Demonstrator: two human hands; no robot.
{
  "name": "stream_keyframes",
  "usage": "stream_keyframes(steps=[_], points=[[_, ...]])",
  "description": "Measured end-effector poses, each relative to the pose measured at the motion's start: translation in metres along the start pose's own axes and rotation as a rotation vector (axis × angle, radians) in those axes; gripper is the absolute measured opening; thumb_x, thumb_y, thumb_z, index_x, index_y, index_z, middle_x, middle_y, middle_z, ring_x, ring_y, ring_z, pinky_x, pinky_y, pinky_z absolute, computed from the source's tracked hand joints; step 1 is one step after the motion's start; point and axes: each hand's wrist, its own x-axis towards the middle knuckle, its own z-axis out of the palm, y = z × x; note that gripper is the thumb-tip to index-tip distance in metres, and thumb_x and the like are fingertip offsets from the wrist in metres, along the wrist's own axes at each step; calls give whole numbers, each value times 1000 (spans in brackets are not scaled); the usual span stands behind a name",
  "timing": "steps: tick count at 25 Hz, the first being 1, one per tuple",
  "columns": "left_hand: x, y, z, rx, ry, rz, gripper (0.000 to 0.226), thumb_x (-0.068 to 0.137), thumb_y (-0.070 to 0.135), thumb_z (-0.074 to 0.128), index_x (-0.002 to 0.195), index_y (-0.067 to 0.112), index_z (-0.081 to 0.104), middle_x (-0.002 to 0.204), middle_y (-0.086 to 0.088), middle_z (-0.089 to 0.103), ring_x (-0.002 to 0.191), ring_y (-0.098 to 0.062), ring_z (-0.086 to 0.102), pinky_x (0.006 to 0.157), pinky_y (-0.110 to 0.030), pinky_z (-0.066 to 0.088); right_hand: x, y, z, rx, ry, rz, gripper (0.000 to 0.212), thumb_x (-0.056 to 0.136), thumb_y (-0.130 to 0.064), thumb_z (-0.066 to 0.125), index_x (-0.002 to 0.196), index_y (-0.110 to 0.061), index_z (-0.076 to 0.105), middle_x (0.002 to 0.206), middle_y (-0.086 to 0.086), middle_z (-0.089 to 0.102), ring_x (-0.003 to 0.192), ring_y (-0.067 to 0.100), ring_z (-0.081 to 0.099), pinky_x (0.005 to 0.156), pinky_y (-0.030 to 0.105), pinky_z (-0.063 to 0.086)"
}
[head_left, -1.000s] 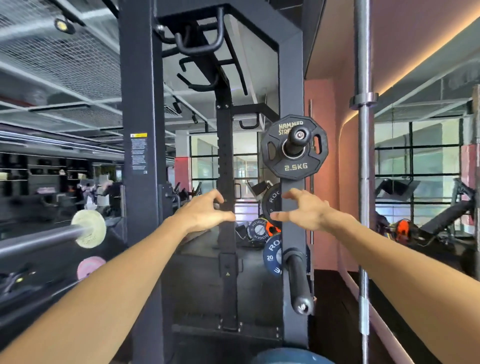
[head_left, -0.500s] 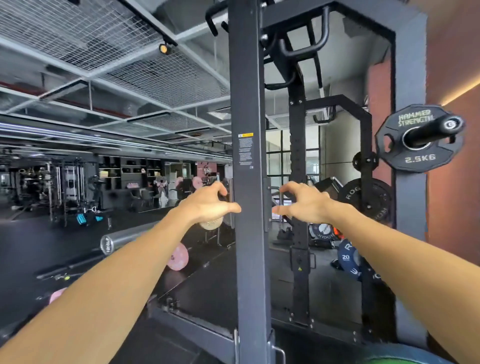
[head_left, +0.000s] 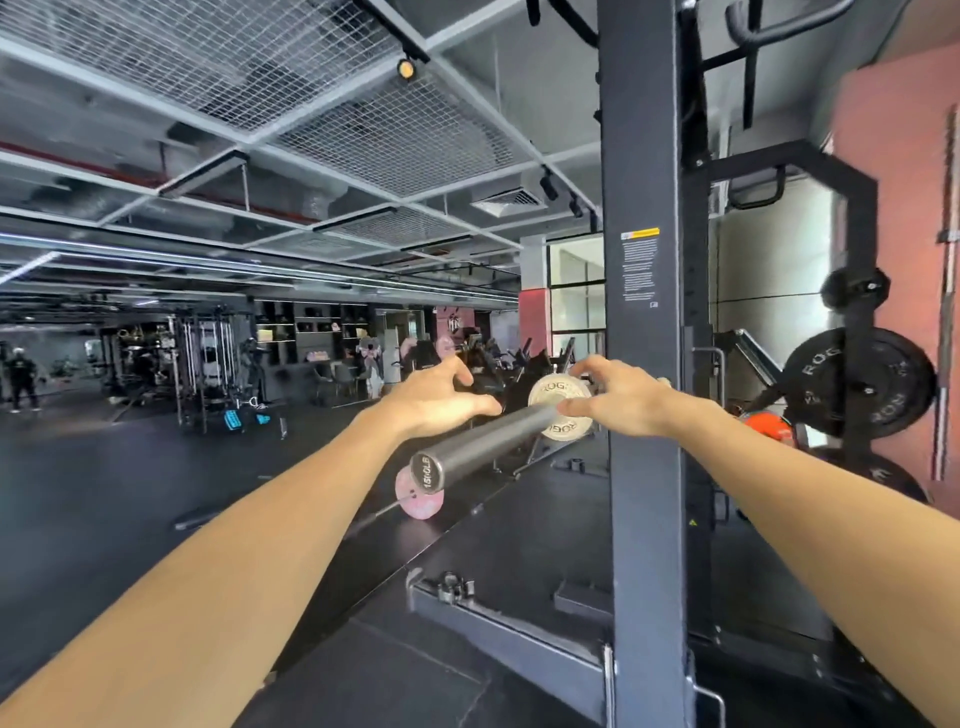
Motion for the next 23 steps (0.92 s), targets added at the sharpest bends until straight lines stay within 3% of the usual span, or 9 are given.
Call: stream_keyframes(steps=[5, 11, 17, 19, 23], points=[[43, -39, 9, -64, -31, -20, 59, 78, 59, 65, 125, 29, 46, 126, -4, 57, 108, -22, 54, 89, -37, 42, 39, -3, 35, -20, -1, 48, 55, 83, -58, 56, 132, -38, 42, 141, -1, 46, 130, 25, 42, 108, 50, 18], [124, -69, 40, -69, -60, 51, 56, 84, 55, 61, 130, 27, 45, 125, -5, 57, 116, -22, 48, 86, -32, 33, 108, 30, 57, -63, 66, 145, 57, 83, -60, 55, 132, -35, 41, 136, -2, 52, 125, 26, 47, 106, 53, 23], [231, -81, 85, -94, -111, 149, 50, 94, 48, 53, 135, 22, 44, 119, -1, 60, 103, -19, 54, 83, -32, 36, 171, 80, 85, -57, 97, 298, 53, 86, -50, 56, 131, -25, 43, 132, 0, 51, 121, 26, 49, 105, 46, 33], [260, -82, 109, -124, -144, 184, 49, 97, 43, 50, 140, 21, 41, 124, -4, 60, 109, -22, 56, 84, -30, 37, 186, 94, 92, -34, 99, 340, 51, 90, -40, 56, 132, -14, 42, 132, 7, 50, 117, 27, 50, 97, 37, 40], [300, -78, 154, -176, -186, 235, 49, 101, 31, 47, 146, 16, 34, 143, -10, 49, 127, -27, 49, 98, -29, 38, 206, 108, 111, -31, 75, 395, 39, 97, -25, 47, 129, -4, 42, 128, 11, 54, 99, 23, 50, 79, 27, 36]])
